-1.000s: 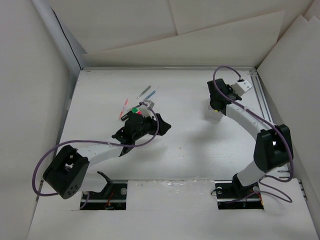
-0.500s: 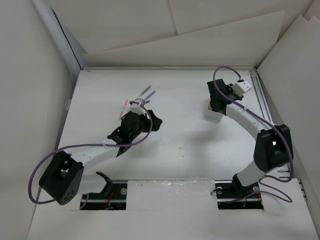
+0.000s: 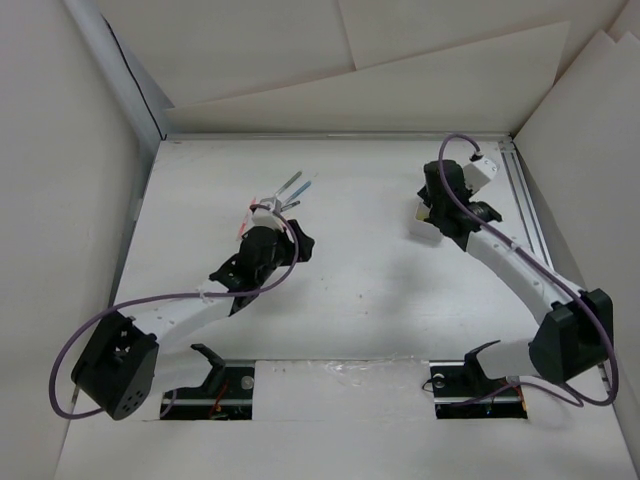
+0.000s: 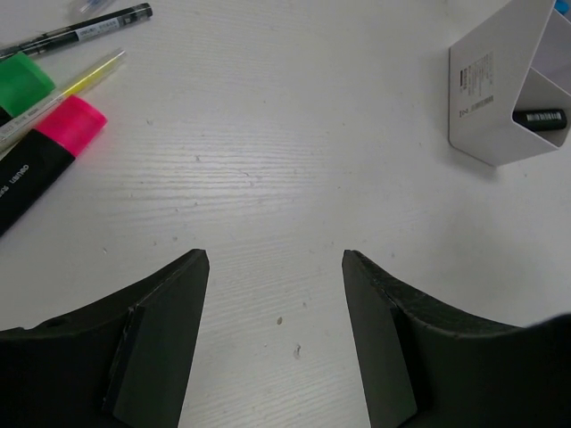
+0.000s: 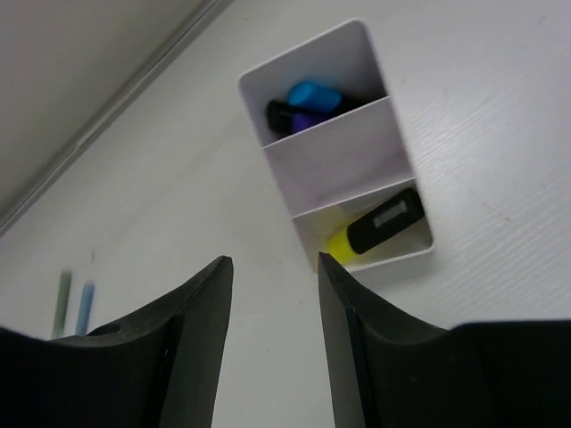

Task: Sort the stationery into containers
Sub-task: Place the pen in the storage box, then move the stationery to the center of the board.

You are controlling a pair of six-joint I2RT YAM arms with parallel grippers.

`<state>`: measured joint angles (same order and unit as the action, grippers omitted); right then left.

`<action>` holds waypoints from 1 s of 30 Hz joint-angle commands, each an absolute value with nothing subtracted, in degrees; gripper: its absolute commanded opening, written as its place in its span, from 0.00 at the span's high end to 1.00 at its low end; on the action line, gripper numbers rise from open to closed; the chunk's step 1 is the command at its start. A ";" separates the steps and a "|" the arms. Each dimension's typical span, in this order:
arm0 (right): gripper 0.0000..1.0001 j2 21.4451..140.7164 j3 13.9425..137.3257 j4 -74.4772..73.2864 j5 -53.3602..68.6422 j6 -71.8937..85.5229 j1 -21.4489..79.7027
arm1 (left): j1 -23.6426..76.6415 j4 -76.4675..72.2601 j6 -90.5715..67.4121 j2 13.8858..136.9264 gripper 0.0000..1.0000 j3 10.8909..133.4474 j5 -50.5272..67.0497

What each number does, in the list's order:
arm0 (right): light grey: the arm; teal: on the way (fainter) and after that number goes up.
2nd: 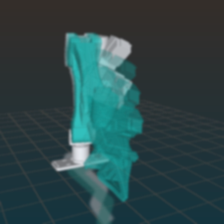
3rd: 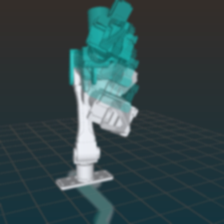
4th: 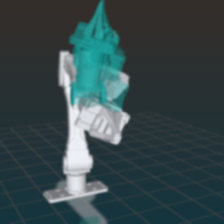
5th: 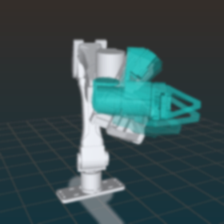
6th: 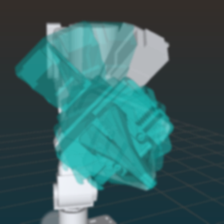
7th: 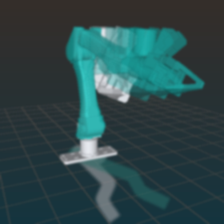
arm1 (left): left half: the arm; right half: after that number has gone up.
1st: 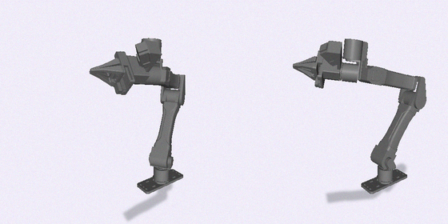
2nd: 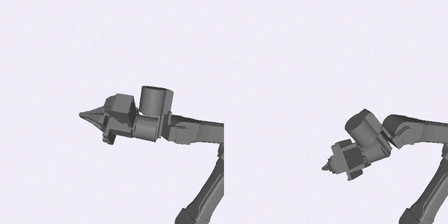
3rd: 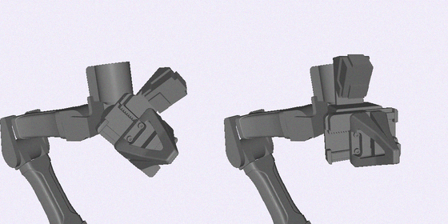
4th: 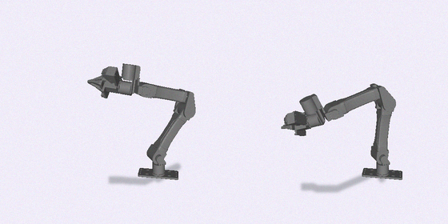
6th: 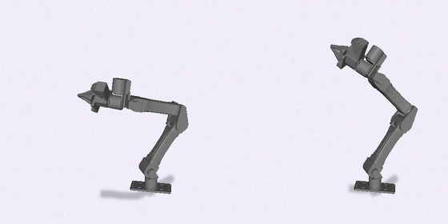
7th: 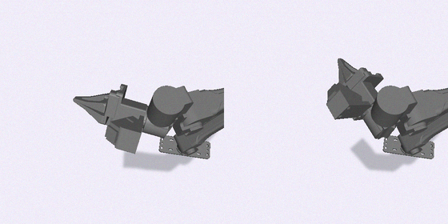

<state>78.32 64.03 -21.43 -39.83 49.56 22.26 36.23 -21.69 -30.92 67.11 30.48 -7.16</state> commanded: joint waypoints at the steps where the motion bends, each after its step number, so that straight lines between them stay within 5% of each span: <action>1: 0.50 75.42 63.46 -15.91 -32.18 43.09 25.92 | 35.68 -19.43 -31.73 65.39 0.41 32.61 -9.40; 10: 0.53 67.24 56.35 -9.32 -4.94 38.06 31.11 | 32.87 -9.42 -34.27 63.72 0.41 34.36 -16.16; 13: 0.74 65.04 55.55 -9.32 -2.38 38.06 31.64 | 32.87 -5.73 -36.47 63.72 0.43 34.89 -21.44; 14: 0.90 63.99 54.85 -9.32 -2.37 38.06 31.64 | 32.87 -5.19 -37.00 63.72 0.44 34.89 -22.32; 16: 1.00 62.85 54.23 -9.32 -2.37 38.06 31.64 | 32.87 -4.66 -37.62 65.12 0.44 34.89 -23.72; 30: 0.93 58.45 50.54 -7.47 -4.75 38.58 35.15 | 24.17 -5.01 -31.30 80.94 0.57 43.24 -21.70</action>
